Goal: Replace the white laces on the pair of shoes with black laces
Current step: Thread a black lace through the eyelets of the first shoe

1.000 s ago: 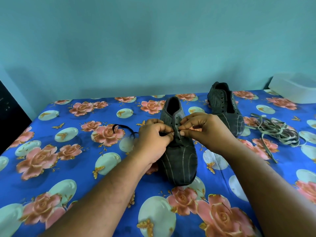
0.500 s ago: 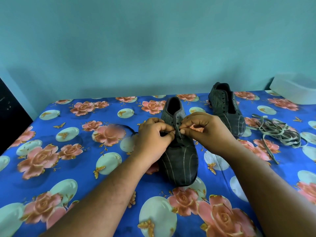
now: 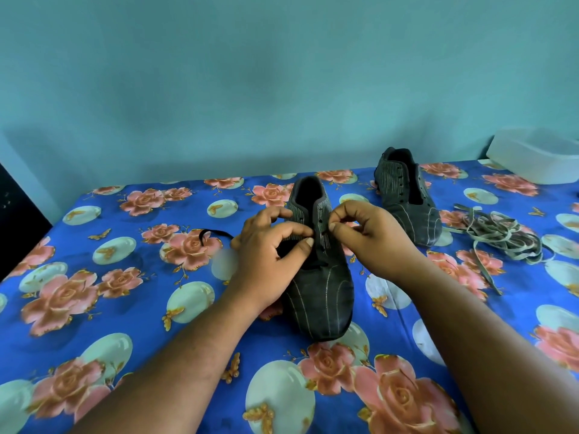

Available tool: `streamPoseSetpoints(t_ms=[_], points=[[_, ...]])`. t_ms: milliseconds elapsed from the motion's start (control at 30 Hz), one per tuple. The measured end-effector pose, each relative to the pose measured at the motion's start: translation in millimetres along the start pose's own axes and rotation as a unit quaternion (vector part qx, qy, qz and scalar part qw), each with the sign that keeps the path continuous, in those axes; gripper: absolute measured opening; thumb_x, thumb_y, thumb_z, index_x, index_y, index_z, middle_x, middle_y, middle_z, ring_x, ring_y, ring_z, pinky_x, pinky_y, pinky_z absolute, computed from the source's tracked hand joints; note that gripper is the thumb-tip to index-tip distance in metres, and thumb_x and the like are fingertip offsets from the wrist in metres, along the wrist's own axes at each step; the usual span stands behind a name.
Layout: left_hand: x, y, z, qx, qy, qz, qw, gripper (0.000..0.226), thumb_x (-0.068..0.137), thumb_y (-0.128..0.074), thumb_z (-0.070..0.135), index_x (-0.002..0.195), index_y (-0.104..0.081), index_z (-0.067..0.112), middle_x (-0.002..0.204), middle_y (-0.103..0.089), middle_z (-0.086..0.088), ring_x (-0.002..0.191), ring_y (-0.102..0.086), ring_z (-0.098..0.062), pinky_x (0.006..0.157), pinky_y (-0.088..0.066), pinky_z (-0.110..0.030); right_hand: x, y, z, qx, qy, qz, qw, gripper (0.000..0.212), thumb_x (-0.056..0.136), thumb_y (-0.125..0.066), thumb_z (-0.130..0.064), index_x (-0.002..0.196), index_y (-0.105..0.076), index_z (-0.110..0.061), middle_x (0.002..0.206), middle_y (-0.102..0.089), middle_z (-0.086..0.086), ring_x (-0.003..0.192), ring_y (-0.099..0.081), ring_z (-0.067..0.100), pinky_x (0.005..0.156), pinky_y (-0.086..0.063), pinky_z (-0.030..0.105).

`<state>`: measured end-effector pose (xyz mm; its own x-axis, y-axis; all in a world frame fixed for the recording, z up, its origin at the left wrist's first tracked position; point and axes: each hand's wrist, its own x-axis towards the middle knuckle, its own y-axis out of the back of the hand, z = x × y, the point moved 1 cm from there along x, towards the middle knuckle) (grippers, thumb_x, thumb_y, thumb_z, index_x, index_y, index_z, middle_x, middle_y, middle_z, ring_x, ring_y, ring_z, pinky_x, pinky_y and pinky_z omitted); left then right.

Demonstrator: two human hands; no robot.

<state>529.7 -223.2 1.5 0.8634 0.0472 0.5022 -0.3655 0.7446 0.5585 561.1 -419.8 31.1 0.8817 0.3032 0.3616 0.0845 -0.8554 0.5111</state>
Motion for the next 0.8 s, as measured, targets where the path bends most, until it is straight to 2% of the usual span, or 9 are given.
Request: streamPoseSetpoints(t_ms=[67, 133, 233, 367, 433, 500, 600, 700, 800], points=[[-3, 4, -3, -0.001, -0.021, -0.012, 1.000, 0.029, 0.081, -0.056, 0.060, 0.101, -0.072, 0.045, 0.128, -0.052, 0.022, 0.126, -0.043, -0.002, 0.103, -0.028, -0.040, 1, 4, 0, 0.043, -0.037, 0.024, 0.998, 0.010, 0.097, -0.061, -0.009, 0.088, -0.066, -0.010, 0.075, -0.065, 0.006, 0.059, -0.054, 0.011, 0.060, -0.046, 0.028], [-6, 7, -4, 0.008, -0.036, -0.030, 0.999, 0.033, 0.082, -0.053, 0.061, 0.106, -0.070, 0.047, 0.130, -0.050, 0.023, 0.129, -0.043, -0.002, 0.104, -0.025, -0.039, 4, 11, 2, 0.094, -0.079, 0.072, 0.990, 0.011, 0.097, -0.058, -0.009, 0.088, -0.066, -0.010, 0.082, -0.071, 0.011, 0.069, -0.060, 0.021, 0.065, -0.049, 0.039], [-7, 11, -6, 0.004, -0.039, -0.042, 0.998, 0.033, 0.083, -0.054, 0.061, 0.110, -0.067, 0.048, 0.132, -0.049, 0.024, 0.130, -0.042, 0.000, 0.106, -0.025, -0.040, 9, 29, 5, 0.180, -0.126, 0.184, 0.958, 0.019, 0.099, -0.050, -0.009, 0.086, -0.062, -0.018, 0.081, -0.073, 0.001, 0.072, -0.066, 0.017, 0.067, -0.053, 0.035], [-7, 13, -6, -0.020, -0.049, -0.067, 0.996, 0.038, 0.088, -0.053, 0.053, 0.125, -0.059, 0.045, 0.134, -0.051, 0.026, 0.130, -0.044, 0.003, 0.113, -0.029, -0.050, 9, 60, 16, 0.300, -0.173, 0.357, 0.868, 0.012, 0.095, -0.044, -0.011, 0.089, -0.052, -0.017, 0.073, -0.067, 0.000, 0.055, -0.056, 0.017, 0.058, -0.045, 0.034], [-7, 14, -9, -0.068, -0.036, -0.086, 0.993, 0.045, 0.091, -0.051, 0.049, 0.135, -0.051, 0.045, 0.139, -0.052, 0.024, 0.135, -0.045, -0.006, 0.114, -0.029, -0.053, 9, 65, 21, 0.241, -0.173, 0.382, 0.875, 0.010, 0.094, -0.048, -0.014, 0.089, -0.053, -0.020, 0.070, -0.066, -0.008, 0.058, -0.057, 0.014, 0.063, -0.049, 0.040], [-7, 17, -13, -0.107, -0.017, -0.097, 0.989, 0.051, 0.090, -0.053, 0.050, 0.140, -0.045, 0.048, 0.141, -0.051, 0.022, 0.137, -0.046, -0.014, 0.114, -0.033, -0.055, 11, 61, 23, 0.116, -0.132, 0.341, 0.923, 0.007, 0.095, -0.059, -0.020, 0.099, -0.058, -0.024, 0.082, -0.066, -0.014, 0.070, -0.060, 0.005, 0.075, -0.052, 0.035], [-6, 20, -21, -0.093, 0.003, -0.143, 0.985, 0.068, 0.082, -0.061, 0.071, 0.143, -0.036, 0.053, 0.143, -0.045, 0.028, 0.139, -0.041, -0.007, 0.111, -0.037, -0.058, 12, 39, 18, -0.053, -0.015, 0.170, 0.984, 0.018, 0.093, -0.068, -0.041, 0.107, -0.061, -0.031, 0.104, -0.066, -0.012, 0.100, -0.061, 0.009, 0.088, -0.047, 0.027], [-6, 19, -24, -0.069, 0.006, -0.166, 0.984, 0.084, 0.071, -0.060, 0.087, 0.144, -0.034, 0.054, 0.144, -0.039, 0.033, 0.138, -0.038, 0.002, 0.110, -0.041, -0.058, 6, 16, 12, -0.187, 0.077, 0.037, 0.979, 0.028, 0.088, -0.057, -0.066, 0.101, -0.063, -0.042, 0.106, -0.064, -0.019, 0.110, -0.054, 0.017, 0.098, -0.043, 0.043], [-6, 17, -23, -0.071, 0.009, -0.161, 0.984, 0.087, 0.068, -0.062, 0.089, 0.143, -0.034, 0.055, 0.144, -0.039, 0.032, 0.139, -0.038, 0.001, 0.109, -0.042, -0.057, 4, 7, 12, -0.209, 0.091, -0.003, 0.974, 0.029, 0.088, -0.053, -0.066, 0.097, -0.063, -0.040, 0.096, -0.061, -0.021, 0.105, -0.049, 0.015, 0.093, -0.046, 0.053]])
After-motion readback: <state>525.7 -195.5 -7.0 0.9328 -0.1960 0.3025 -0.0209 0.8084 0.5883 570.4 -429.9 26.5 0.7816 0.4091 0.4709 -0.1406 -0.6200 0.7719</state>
